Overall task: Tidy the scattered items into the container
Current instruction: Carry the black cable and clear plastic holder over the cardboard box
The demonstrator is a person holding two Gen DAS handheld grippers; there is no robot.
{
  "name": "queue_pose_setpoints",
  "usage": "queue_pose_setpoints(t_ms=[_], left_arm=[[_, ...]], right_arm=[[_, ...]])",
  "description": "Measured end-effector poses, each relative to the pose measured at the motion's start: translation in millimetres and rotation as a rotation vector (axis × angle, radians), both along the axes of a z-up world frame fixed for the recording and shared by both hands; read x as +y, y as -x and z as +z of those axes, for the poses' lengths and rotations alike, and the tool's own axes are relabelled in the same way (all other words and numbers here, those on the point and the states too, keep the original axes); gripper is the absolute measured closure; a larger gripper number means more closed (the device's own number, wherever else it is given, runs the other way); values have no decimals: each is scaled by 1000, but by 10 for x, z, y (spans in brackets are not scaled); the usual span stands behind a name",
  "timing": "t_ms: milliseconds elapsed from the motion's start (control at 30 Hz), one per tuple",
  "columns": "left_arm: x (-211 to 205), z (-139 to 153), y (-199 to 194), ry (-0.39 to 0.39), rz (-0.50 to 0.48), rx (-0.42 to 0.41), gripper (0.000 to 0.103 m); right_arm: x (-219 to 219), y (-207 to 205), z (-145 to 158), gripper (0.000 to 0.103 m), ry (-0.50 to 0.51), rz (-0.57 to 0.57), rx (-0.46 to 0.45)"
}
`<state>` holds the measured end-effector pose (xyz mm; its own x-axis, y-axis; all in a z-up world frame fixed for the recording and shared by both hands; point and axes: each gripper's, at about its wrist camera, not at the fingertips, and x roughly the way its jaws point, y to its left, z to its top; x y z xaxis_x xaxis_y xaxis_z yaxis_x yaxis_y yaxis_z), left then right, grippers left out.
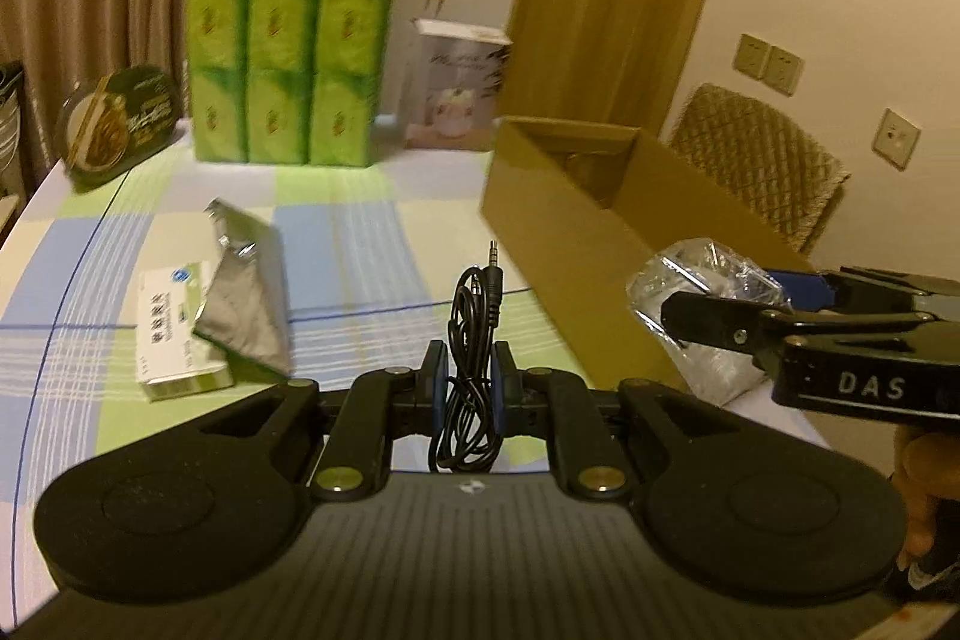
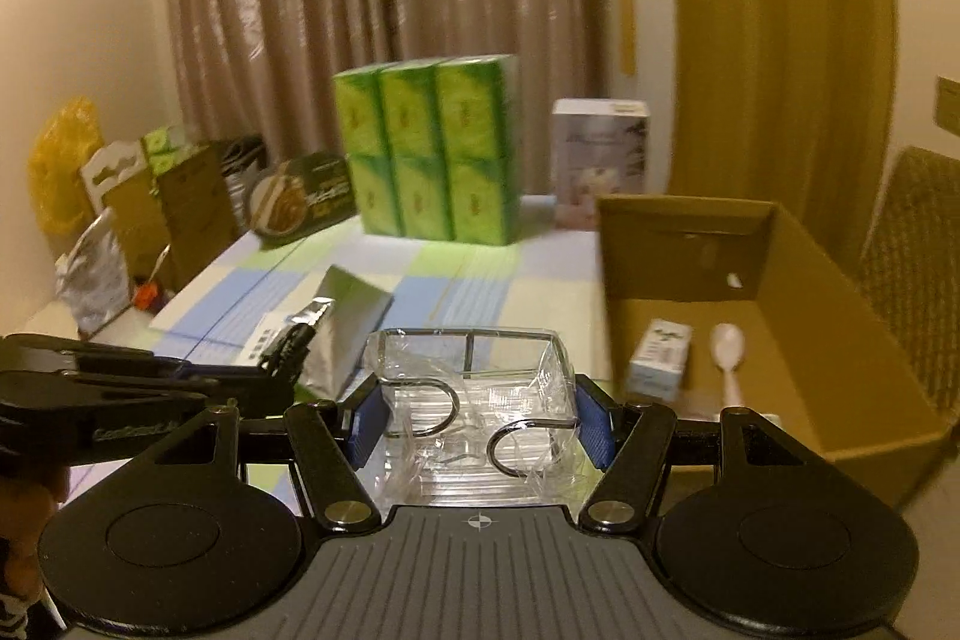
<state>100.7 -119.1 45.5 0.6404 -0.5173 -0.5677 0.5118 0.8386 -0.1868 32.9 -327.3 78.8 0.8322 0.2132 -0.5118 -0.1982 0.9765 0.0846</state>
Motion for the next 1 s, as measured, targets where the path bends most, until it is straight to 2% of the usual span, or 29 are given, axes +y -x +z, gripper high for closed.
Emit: queue_pose_setpoints(t_ms=[467, 1000], left_arm=[[-474, 159, 275, -14, -76, -12, 92], [-580, 142, 303, -32, -87, -5, 92]], right_arm=[[-541, 257, 223, 42, -27, -91, -26], [-806, 247, 242, 42, -50, -138, -34]])
